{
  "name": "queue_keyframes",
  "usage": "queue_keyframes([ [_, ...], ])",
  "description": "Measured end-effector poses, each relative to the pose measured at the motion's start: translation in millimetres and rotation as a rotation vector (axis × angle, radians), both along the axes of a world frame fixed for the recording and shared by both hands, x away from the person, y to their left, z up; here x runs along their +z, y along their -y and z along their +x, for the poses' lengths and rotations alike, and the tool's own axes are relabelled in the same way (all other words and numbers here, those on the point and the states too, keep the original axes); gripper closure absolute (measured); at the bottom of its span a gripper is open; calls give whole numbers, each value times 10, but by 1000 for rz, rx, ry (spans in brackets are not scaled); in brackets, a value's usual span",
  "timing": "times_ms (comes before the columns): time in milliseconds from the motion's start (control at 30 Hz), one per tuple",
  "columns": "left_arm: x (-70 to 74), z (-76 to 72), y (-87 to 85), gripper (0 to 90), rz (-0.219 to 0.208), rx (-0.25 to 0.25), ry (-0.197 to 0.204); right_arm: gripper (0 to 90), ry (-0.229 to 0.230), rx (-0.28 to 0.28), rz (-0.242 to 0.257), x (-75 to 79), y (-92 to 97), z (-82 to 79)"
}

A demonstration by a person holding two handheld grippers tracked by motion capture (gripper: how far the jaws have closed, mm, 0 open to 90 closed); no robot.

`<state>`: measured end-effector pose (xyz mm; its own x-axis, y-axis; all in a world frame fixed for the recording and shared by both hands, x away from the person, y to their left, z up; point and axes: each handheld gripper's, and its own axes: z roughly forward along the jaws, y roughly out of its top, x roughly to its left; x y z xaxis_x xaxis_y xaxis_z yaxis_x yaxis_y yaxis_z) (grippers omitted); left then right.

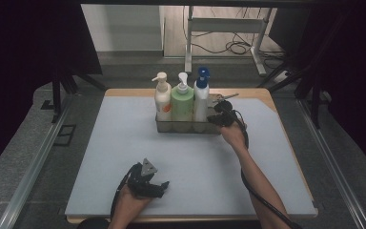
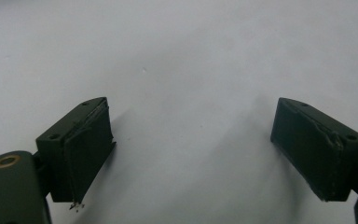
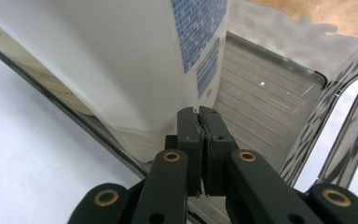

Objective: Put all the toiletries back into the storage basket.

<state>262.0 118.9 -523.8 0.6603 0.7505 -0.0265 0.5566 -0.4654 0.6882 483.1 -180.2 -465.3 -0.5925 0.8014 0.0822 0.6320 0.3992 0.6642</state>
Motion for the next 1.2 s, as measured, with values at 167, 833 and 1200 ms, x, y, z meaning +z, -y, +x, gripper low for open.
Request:
queue_keyframes([
  [167, 0, 0, 0, 123, 0, 0, 0, 882, 2, -2, 0, -1, -5, -8],
  [833, 1, 0, 0, 123, 1, 0, -1, 892, 4, -17, 10, 2, -14, -24],
  [1200, 0, 0, 0, 122, 0, 0, 0, 898, 7, -15, 10, 27, -13, -26],
])
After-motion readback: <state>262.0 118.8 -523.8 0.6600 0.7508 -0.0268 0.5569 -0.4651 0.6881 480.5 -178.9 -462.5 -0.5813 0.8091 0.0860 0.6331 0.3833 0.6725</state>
